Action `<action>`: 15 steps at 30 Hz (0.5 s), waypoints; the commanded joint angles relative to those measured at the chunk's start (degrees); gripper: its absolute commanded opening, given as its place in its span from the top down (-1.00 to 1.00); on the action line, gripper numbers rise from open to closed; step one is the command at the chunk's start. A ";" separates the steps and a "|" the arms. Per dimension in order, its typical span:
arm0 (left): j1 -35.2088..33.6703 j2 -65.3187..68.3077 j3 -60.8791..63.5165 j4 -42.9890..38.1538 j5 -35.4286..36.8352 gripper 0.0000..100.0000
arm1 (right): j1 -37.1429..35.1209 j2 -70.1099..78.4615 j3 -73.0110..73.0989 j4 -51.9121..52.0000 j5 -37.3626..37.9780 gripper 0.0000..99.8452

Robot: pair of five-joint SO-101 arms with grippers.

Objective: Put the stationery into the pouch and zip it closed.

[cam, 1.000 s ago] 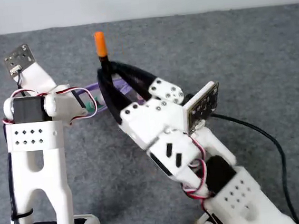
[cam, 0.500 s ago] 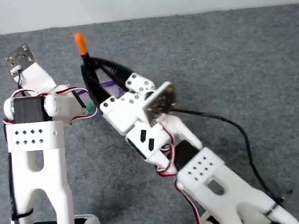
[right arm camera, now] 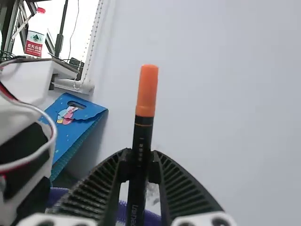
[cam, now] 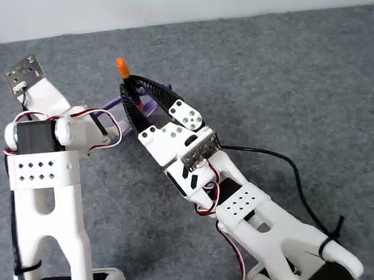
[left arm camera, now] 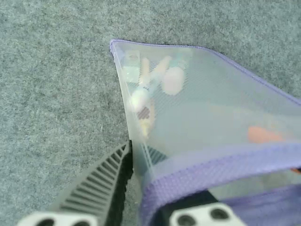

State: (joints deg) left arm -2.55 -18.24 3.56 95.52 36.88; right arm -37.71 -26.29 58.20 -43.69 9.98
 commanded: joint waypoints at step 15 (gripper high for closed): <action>0.18 -0.53 -0.22 0.00 0.44 0.98 | 0.04 -17.27 -2.99 38.37 -2.64 0.58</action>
State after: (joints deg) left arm -2.46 -18.24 3.56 95.52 36.88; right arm -37.80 -37.01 58.02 -11.34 9.80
